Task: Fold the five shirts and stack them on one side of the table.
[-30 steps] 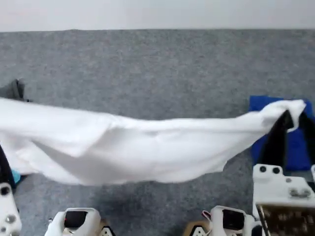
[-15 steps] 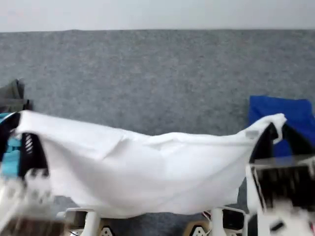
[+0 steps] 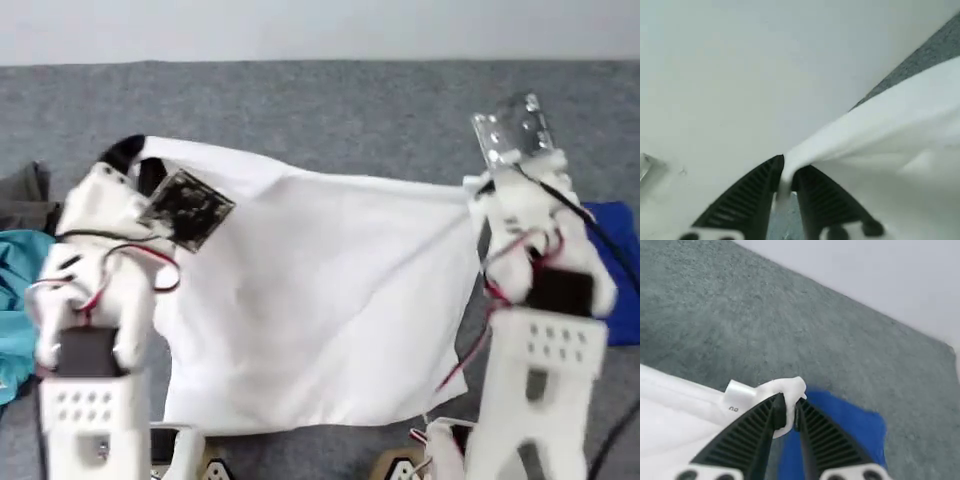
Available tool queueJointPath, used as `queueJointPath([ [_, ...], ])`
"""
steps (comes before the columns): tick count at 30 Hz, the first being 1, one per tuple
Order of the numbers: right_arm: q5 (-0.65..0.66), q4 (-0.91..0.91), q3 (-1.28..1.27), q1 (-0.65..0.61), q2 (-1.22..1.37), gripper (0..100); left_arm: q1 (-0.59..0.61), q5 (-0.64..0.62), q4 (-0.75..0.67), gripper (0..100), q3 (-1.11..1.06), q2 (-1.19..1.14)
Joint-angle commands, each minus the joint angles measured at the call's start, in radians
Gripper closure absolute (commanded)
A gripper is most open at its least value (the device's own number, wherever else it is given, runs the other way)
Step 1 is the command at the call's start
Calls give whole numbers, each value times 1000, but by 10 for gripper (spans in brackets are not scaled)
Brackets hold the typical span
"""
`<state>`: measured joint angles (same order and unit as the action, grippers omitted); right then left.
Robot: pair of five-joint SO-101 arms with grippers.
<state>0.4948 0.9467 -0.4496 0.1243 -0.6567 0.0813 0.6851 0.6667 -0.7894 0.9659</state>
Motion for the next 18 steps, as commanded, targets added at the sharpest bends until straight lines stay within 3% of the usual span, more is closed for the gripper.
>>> queueJointPath([
  [1, 2, -163, 5, -21, 153, 988, 18, 46, -276, 995, -137, -80],
  [6, -55, -271, 84, -50, 371, 988, 60, 44, -350, 995, -68, -324],
  [18, -92, -274, 555, -91, 883, 988, 84, 44, -362, 995, 389, -904],
])
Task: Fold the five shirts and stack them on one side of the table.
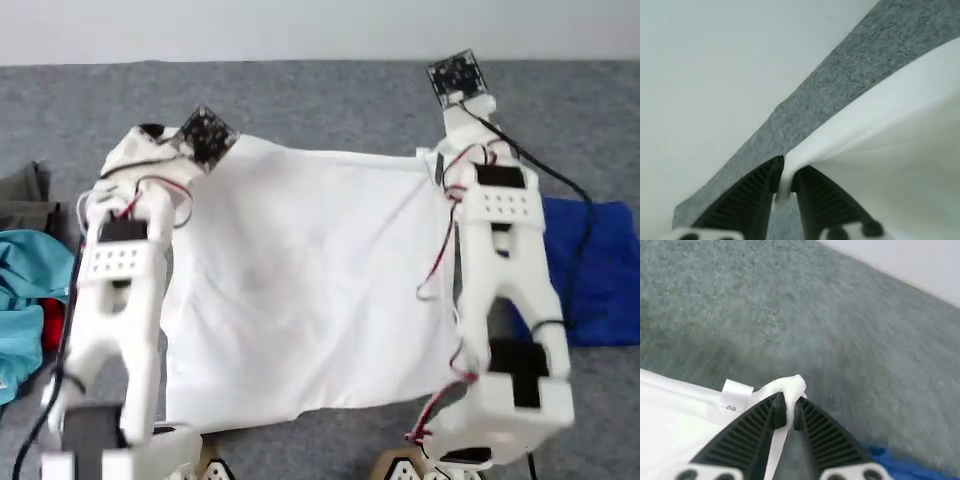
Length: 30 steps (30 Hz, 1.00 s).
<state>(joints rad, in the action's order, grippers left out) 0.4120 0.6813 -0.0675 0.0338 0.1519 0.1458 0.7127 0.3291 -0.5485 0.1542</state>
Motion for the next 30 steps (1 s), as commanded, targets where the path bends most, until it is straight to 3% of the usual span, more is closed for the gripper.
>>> queueJointPath([
  [1, -9, -7, 222, -1, 113, 988, 21, 17, -25, 995, 186, -130],
  [4, -9, 36, 374, 1, 219, 988, 21, 17, -20, 995, 285, -219],
  [11, -8, 177, 712, -1, 406, 988, 20, 17, 137, 995, 479, -315],
  [17, -6, 202, 934, 2, 506, 988, 14, 17, 133, 995, 657, -400],
  [22, -6, 202, 990, -1, 549, 988, 14, 17, 138, 995, 799, -489],
  [30, -6, 202, 990, -1, 550, 988, 11, 17, 138, 995, 831, -511],
])
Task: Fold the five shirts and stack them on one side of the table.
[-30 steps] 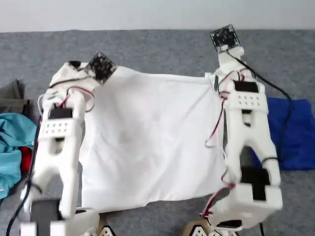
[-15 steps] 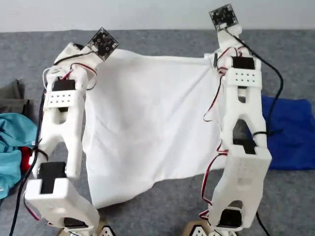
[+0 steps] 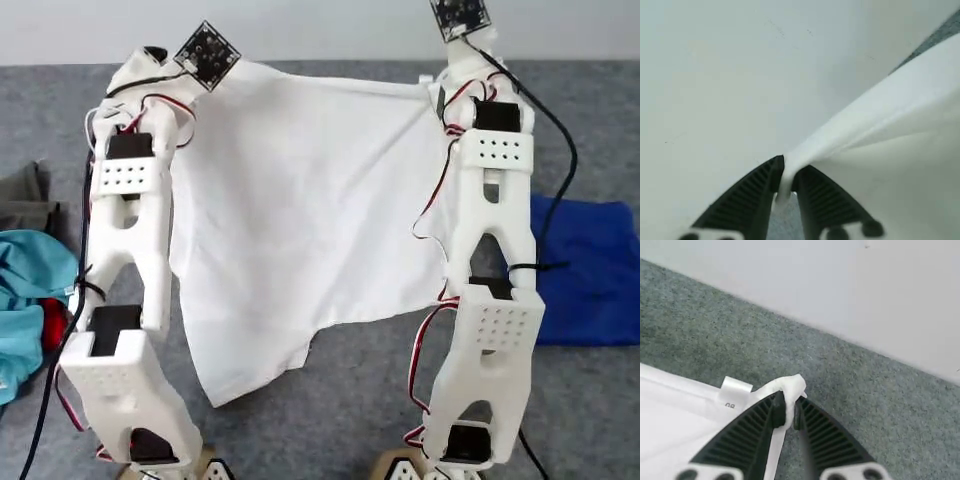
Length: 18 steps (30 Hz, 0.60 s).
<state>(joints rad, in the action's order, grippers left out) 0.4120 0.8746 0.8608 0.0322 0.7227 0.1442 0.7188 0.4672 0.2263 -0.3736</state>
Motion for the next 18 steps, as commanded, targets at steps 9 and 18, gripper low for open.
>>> queueJointPath([
  [9, -3, 314, 68, -19, -24, 988, -43, 17, 402, 995, 50, 147],
  [18, -2, 648, 68, -13, -25, 988, -89, 17, 979, 995, 56, 201],
])
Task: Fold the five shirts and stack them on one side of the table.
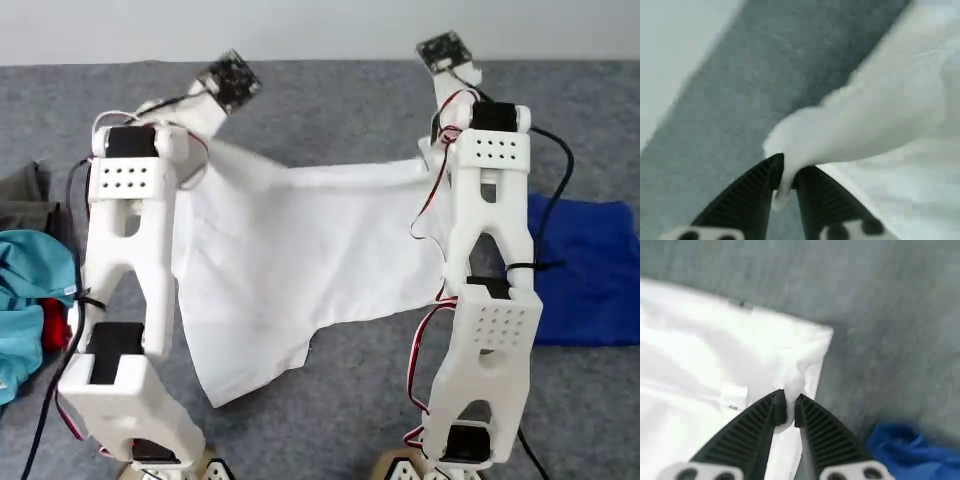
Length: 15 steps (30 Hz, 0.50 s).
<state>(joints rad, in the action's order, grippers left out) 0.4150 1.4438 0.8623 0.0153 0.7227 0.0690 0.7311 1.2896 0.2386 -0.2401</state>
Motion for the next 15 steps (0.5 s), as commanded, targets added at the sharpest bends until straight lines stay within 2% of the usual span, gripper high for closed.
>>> queueJointPath([
  [1, -5, 108, 66, 5, -25, 988, -20, 5, 212, 995, 44, 68],
  [6, -5, 274, 66, 5, -36, 988, -74, -2, 473, 995, 35, 68],
  [9, -5, 354, 64, 21, -67, 988, -71, -20, 466, 995, -24, 124],
  [15, -5, 354, 34, 93, -150, 988, -146, -17, 466, 995, -266, 328],
])
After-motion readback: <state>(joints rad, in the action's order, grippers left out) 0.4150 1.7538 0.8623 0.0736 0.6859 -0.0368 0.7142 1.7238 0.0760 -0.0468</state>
